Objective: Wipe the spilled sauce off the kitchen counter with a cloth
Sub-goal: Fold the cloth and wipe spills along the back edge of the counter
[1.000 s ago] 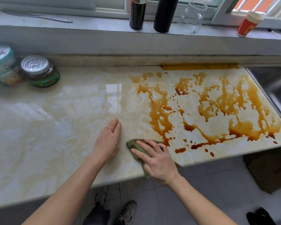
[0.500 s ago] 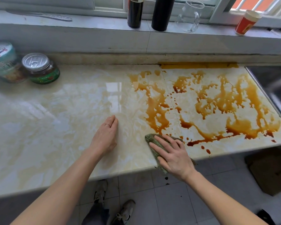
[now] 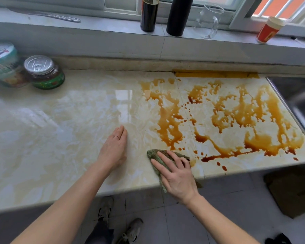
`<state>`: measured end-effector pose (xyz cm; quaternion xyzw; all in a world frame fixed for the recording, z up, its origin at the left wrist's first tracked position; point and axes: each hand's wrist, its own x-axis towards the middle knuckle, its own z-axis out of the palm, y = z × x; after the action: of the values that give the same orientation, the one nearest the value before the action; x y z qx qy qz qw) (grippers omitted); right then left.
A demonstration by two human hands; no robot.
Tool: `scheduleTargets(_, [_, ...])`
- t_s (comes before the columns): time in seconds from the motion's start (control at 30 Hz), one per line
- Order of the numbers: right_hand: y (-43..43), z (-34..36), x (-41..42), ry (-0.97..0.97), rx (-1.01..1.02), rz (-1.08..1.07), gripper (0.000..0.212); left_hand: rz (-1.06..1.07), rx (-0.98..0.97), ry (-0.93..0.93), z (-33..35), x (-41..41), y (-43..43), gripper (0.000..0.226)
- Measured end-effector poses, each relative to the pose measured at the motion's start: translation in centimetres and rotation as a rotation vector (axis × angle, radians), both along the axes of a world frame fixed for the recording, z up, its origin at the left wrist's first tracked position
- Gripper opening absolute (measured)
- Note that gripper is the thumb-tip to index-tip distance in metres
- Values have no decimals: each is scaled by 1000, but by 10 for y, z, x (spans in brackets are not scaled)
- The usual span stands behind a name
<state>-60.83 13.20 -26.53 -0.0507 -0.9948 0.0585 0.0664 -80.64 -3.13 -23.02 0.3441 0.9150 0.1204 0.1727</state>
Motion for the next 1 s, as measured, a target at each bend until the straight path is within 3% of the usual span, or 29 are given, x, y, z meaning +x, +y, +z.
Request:
scheduleTargets(0.13, [16,1,-15,-50,41,187,50,-8,1,-9,2,-1,-1,72])
scheduleTargets(0.3, [39,6,-29,-23,21,-180,52,-5,7,-25,3,-1,-3,70])
scheduleTargets(0.5, [19,-3,-30,-26,46,100,61,-7,-9,-16,1,0,-1,72])
scheduleTargets(0.67, [41,2,-44,-33,-10,-244,59,-3,-15,-46,6,-3,-3,70])
scheduleTargets(0.87, [-11,-2,-52,-9,-42,-9,63,-2,-6,-43,4,-1,0,72])
scheduleTargets(1.0, [18,1,-80,-49,-49,-135,54,-13,-15,-68,7,-3,-1,71])
